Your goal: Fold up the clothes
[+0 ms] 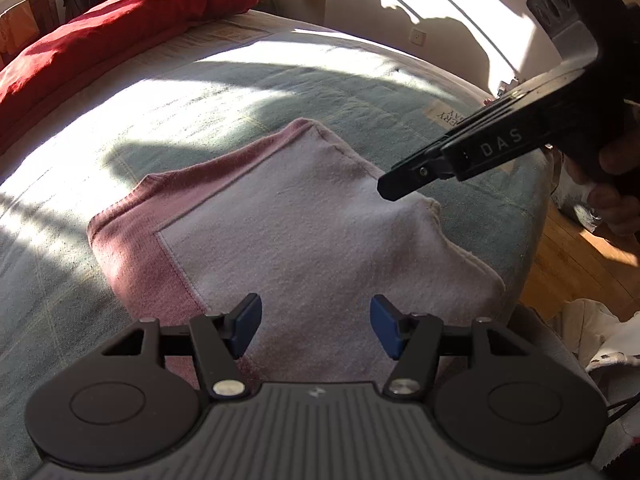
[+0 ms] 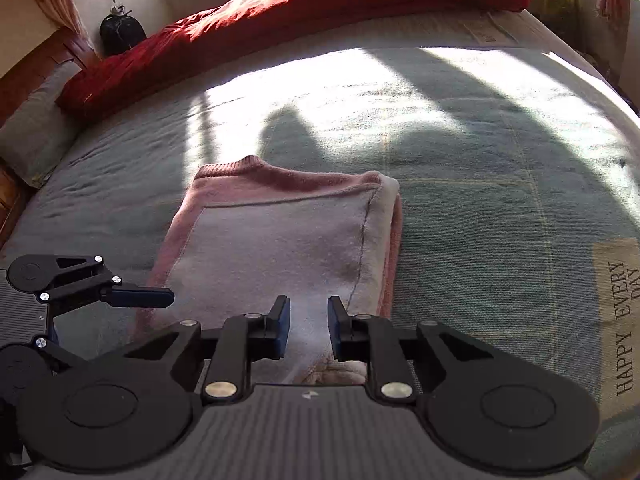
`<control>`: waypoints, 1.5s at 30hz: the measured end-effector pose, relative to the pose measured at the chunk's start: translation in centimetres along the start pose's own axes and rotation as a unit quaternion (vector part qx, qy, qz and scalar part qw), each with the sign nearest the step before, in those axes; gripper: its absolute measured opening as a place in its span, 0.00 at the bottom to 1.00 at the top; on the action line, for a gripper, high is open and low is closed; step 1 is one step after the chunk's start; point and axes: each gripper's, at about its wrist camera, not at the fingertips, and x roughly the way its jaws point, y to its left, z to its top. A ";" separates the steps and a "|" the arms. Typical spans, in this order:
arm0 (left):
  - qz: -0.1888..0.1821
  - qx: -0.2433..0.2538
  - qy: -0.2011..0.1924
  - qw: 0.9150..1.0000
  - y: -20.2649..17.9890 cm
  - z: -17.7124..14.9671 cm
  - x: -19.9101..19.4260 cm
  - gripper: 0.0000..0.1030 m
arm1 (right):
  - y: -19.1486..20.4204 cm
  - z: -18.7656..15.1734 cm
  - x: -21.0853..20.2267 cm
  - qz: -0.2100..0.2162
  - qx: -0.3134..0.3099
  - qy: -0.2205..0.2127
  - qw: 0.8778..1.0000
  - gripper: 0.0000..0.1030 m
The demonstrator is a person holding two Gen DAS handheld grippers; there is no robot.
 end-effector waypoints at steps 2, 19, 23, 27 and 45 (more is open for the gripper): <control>0.002 0.004 0.003 1.000 -0.3 -0.5 -0.3 0.58 | 0.2 -0.9 0.7 -0.018 -0.018 0.012 1.000 0.24; -0.034 0.020 0.036 0.999 -1.8 -5.2 -2.2 0.60 | 0.7 -4.1 -0.1 0.014 0.006 0.045 0.999 0.29; -0.029 0.008 0.057 0.998 -1.9 -6.9 -1.9 0.60 | 0.0 -5.0 -0.4 -0.020 0.017 0.045 0.999 0.39; -0.035 0.014 0.036 0.999 -2.0 -7.2 -3.8 0.60 | -0.6 -5.7 -2.0 -0.027 0.031 0.027 0.999 0.39; -0.066 -0.006 -0.002 0.998 -2.4 -6.4 -5.2 0.65 | 1.2 -6.1 -3.3 -0.013 0.025 0.020 0.999 0.42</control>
